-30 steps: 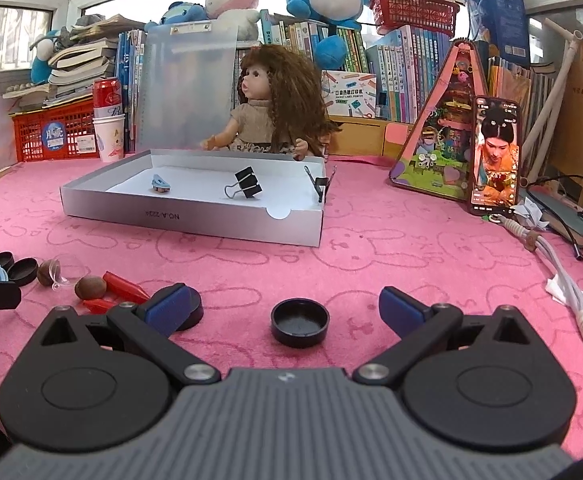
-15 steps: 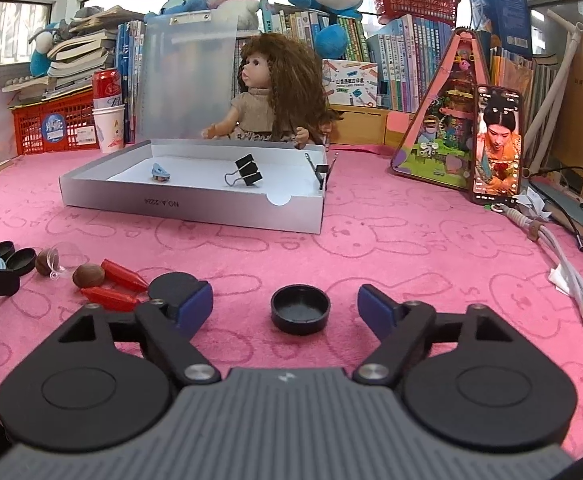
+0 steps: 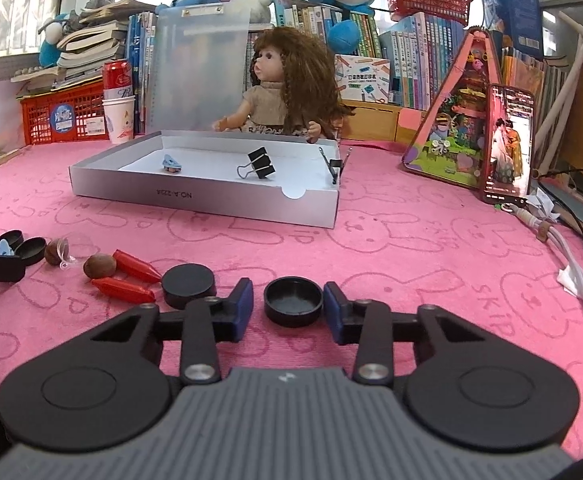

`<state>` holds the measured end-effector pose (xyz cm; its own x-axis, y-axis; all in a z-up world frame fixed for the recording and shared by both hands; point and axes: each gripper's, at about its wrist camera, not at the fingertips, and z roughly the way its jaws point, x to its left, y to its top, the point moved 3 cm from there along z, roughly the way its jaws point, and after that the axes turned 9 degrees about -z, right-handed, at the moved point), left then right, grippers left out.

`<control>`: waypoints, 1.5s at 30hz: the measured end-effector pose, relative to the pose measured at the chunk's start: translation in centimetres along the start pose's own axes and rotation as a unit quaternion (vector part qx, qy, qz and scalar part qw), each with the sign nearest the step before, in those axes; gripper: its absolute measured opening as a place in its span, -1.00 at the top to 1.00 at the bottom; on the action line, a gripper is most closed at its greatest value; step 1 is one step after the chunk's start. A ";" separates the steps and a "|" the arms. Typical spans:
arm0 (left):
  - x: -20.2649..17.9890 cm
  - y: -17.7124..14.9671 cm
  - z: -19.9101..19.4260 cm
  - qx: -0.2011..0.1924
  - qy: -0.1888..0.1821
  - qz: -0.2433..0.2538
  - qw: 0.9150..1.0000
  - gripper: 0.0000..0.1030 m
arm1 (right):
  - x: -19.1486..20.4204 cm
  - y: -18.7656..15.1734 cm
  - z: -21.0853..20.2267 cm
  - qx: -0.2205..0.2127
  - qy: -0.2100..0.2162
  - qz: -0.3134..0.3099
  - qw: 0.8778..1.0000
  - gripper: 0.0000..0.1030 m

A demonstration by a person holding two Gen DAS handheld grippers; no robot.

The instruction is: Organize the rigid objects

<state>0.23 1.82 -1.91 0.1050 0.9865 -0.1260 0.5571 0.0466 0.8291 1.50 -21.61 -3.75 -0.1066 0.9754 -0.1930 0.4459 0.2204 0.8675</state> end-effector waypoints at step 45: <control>-2.8 8.1 2.6 -0.026 -0.040 -0.023 0.999 0.38 | -1.0 5.5 1.2 -0.027 -0.001 0.026 0.999 0.28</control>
<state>6.59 -0.99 3.70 0.1471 0.9673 -0.2069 0.5191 0.1025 0.8485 5.10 -21.37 0.66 -0.0836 0.9854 -0.1483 0.4027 0.1695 0.8995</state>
